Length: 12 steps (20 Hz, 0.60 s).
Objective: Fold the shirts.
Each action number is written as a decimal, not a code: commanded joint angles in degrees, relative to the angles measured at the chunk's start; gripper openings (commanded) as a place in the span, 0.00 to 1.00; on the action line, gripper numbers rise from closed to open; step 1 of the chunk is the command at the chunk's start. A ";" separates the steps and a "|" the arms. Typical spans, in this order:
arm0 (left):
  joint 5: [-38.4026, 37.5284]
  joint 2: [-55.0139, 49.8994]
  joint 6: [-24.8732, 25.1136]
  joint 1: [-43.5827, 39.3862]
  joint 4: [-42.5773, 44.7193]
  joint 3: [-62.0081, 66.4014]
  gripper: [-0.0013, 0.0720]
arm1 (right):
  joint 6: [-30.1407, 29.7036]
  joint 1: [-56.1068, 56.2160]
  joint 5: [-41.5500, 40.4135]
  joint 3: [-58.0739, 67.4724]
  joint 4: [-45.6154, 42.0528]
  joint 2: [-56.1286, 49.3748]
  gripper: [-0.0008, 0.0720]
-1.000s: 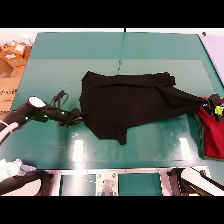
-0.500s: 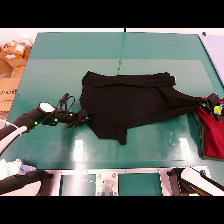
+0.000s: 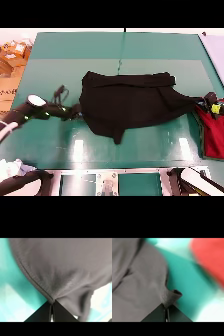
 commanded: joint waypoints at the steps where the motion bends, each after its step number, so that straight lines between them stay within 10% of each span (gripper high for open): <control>1: -10.23 6.73 0.74 4.76 1.53 10.84 0.04 | -4.11 4.57 7.26 1.40 11.96 4.00 0.03; 12: -14.53 21.92 -0.35 11.74 6.27 74.40 0.05 | 8.04 -3.96 2.47 39.82 16.26 28.26 0.03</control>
